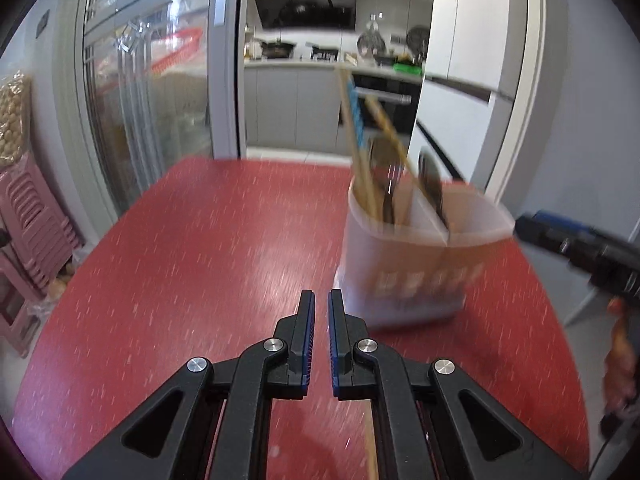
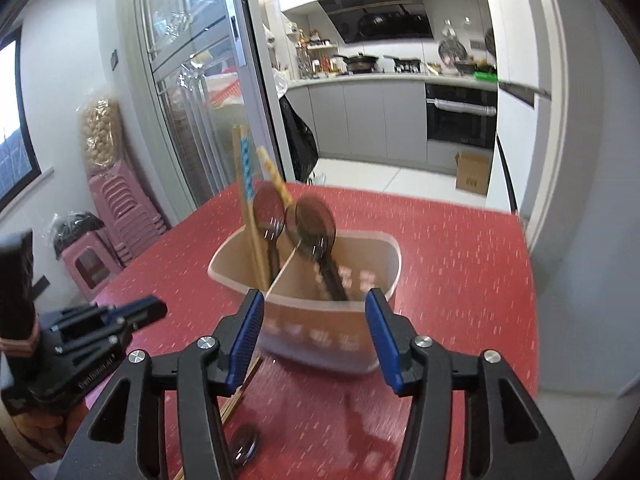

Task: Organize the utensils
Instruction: 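Move both tools back over the remaining spoons and chopsticks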

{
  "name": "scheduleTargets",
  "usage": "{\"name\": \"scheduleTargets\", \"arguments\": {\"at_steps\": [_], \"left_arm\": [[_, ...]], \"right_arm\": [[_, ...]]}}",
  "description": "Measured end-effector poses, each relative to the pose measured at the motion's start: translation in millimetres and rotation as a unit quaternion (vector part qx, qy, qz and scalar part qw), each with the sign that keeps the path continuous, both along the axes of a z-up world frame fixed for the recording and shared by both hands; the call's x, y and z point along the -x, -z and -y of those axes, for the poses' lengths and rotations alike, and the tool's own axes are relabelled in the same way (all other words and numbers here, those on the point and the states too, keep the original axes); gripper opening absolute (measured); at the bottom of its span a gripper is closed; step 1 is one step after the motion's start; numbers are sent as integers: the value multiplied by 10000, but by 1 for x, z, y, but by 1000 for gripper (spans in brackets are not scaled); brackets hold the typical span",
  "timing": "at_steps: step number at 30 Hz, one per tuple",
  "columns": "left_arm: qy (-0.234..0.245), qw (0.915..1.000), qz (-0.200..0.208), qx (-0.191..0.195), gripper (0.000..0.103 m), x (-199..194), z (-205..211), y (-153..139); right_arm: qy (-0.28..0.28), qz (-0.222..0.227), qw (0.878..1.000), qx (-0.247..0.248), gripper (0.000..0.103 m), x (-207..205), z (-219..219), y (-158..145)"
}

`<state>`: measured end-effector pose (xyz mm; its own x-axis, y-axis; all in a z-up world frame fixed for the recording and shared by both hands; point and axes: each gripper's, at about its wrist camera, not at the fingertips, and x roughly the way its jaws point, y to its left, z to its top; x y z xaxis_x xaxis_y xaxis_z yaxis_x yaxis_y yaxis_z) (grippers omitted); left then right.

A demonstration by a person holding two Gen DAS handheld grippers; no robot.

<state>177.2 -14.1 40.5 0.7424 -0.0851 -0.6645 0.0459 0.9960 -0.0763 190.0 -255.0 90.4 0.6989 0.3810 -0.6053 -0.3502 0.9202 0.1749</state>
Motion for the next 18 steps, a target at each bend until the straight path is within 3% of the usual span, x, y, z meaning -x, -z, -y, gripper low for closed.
{"name": "scheduleTargets", "arguments": {"at_steps": [9,18], "left_arm": [[-353,9956,-858,160,34,65,-26,52],[-566,9926,-1019,352,35,97,-42,66]], "right_arm": [[32,-660,9978,44,61,29,-2,25],[275,-1271,9915,-45,61,53,2,48]]}}
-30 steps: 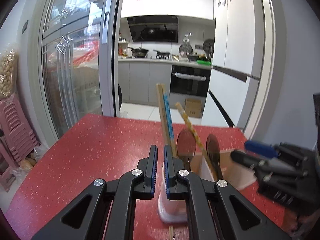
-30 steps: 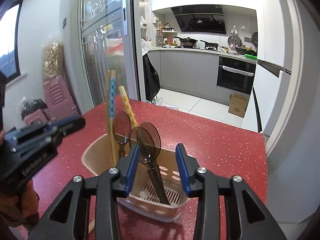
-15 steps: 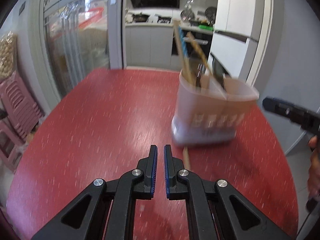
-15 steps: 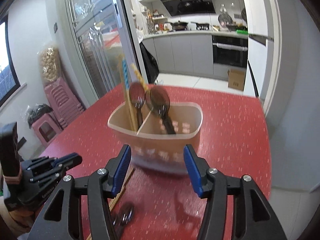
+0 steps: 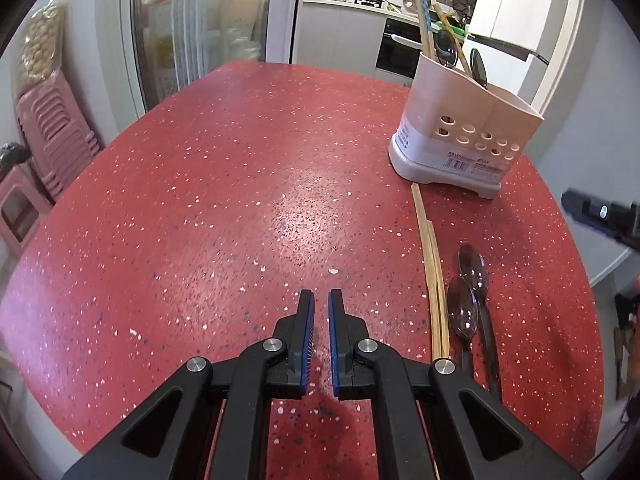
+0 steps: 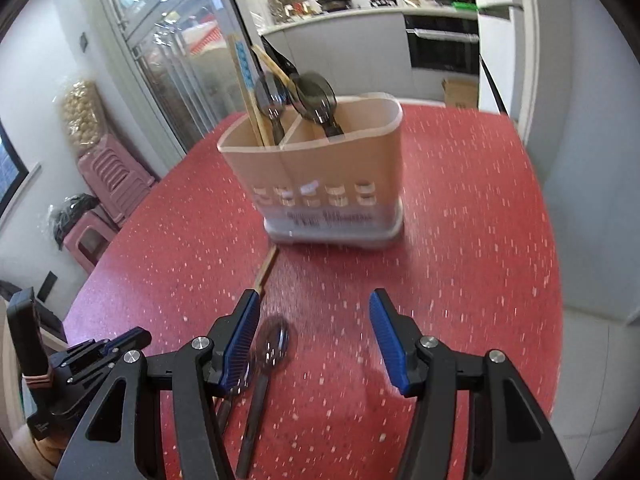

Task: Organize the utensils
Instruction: 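Move both tools back over the remaining spoons and chopsticks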

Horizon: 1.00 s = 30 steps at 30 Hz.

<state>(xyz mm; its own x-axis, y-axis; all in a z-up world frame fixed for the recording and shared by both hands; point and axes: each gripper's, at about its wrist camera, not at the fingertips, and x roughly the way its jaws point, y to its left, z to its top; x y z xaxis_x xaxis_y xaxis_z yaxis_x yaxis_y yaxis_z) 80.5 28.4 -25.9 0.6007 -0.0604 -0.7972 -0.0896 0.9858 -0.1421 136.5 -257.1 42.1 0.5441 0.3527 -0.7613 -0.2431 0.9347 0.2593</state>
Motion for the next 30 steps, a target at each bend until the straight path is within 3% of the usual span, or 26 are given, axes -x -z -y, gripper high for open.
{"name": "scheduleTargets", "arguments": {"at_steps": [1,3,6,19,30], "left_arm": [[1,10000,23,23,37,3,0,-1],[-10,10000,38,17,103,6,-2,-2],[-71,9997,210,-68,103,10,-3,-4],[538,9971,-434,-302,103,-2,11,19],[327,9972,-581,-332,103,-7,-8,24]], "right_arm": [[37,-56,10000,-18,61,1,0,1],[119,-184,9997,-60,61,7,1,6],[183,-291,9994,-21,62,15,1,13],[20,-1109,9930,396,63,34,-34,57],[-96,-1345,9853,1053,63,29,-69,75]]}}
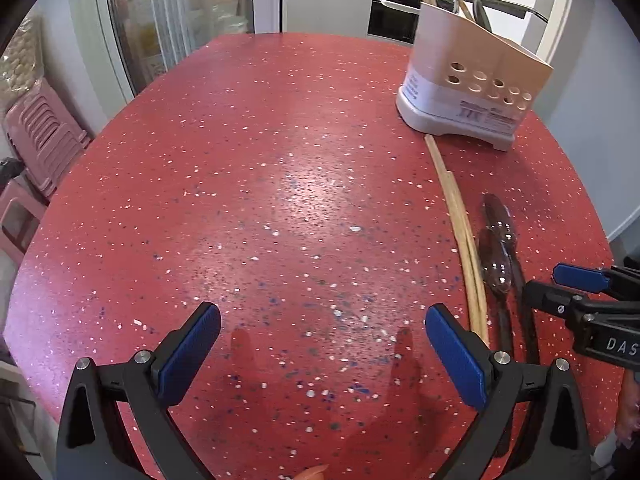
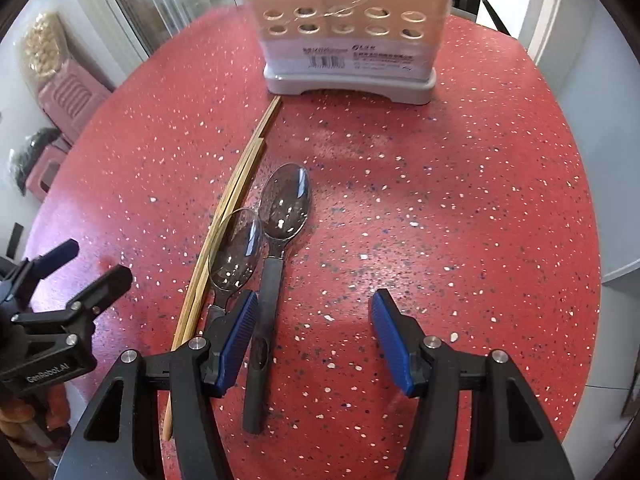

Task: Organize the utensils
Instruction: 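Move both tools back over the remaining spoons and chopsticks, then grasp a dark-handled spoon by its handle with the right tool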

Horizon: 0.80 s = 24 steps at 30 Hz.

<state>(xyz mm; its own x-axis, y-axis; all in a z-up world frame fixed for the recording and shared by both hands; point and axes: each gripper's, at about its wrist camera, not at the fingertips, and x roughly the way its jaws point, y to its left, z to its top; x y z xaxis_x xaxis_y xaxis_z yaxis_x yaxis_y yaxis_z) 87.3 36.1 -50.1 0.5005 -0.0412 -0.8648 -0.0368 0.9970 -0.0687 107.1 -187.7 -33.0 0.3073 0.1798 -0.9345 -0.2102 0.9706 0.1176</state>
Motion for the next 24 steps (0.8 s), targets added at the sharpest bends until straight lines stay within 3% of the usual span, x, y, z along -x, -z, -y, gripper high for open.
{"name": "scheduleTargets", "arguments": {"at_steps": [7,10,15,18,24], "left_arm": [[39,10000,-82,-18,103,-4,-3,3],[78,9998,-161,64,103,-12,-4,3],[365,9982,-167,439,103,-26,5,-2],[506,9973,-213,484,103,-37,17,0],[754,9963,-381,149,103,-52,40,11]], "right_arm": [[-47,-22,9983,575,63,-14,-29,6],[-11,-46,9983,588,59,-21,-38,7],[-4,30,9984,570,15,-20,-37,2],[31,33,9992,393,13,-21,-33,3],[26,93,9998,181,13,-16,-14,-2]]}}
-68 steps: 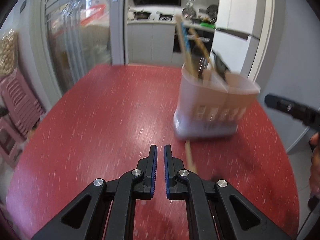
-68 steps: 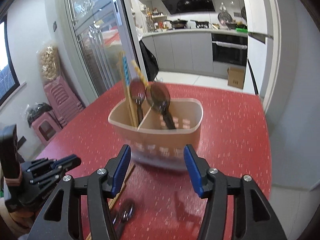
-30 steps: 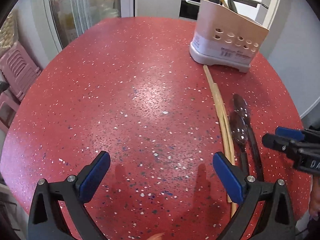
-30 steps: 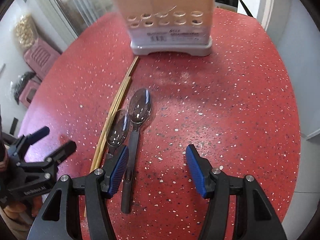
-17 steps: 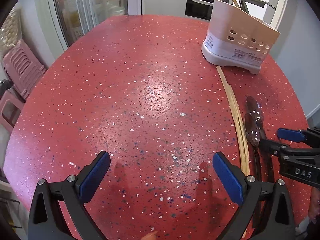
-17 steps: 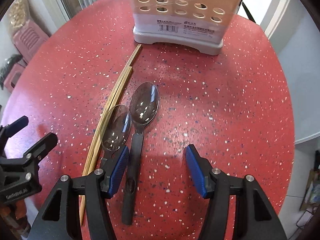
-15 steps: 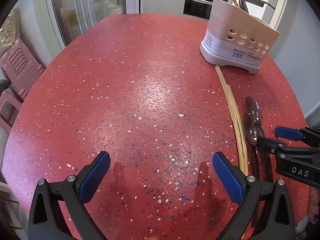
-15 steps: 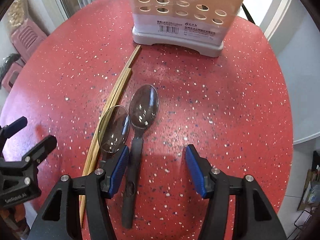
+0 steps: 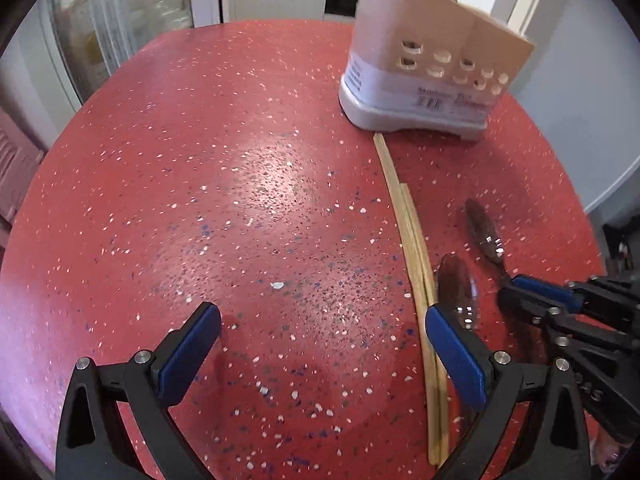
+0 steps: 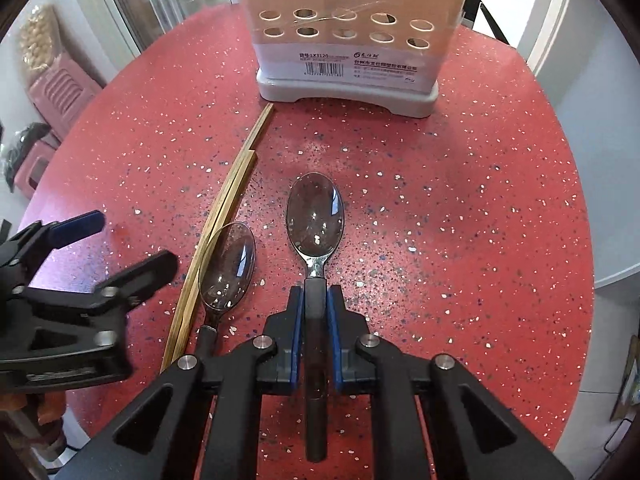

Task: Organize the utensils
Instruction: 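Grasp a dark-handled spoon by its handle with the right tool, then grasp a plain chopstick with the left tool while the right tool holds the spoon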

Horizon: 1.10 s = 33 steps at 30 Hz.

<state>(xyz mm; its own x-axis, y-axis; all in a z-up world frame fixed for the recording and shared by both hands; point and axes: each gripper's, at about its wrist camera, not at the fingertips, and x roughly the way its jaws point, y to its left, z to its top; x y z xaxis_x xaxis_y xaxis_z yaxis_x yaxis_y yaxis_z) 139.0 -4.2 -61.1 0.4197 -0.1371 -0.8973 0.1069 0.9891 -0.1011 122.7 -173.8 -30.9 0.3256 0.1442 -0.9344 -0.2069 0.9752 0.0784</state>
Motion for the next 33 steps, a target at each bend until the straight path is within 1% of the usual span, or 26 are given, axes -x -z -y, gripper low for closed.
{"name": "scheduleTargets", "arguments": {"at_steps": [3,8,12,16,19,24,31,33], "left_arm": [[35,10000,-38,-78,103,-3,6,4],[110,9999,-68,-79,103,-6,17,6],[187,9997,-77,-120,103,-14,32,8],[217,9995,-39,-224,103,-18,38,8],[216,9993,-25,-295,103,-20,40,6],[188,9995,-149,-182,103,-24,36,3],[166,9992,-223,-287,103,-43,38,2],[174,9988,-224,-387,103,-49,36,1]], "right_arm": [[13,-9,9999,-114,13,0,3,0],[27,-17,9997,-222,13,-1,1,0],[52,-19,9994,-335,13,-2,10,0],[64,-82,9991,-419,13,-5,20,3],[95,-125,9986,-504,13,-6,26,4],[129,-127,9981,-585,13,-4,32,3],[166,2,9971,-744,13,-3,46,-8],[178,32,9968,-784,13,-3,51,-12]]}}
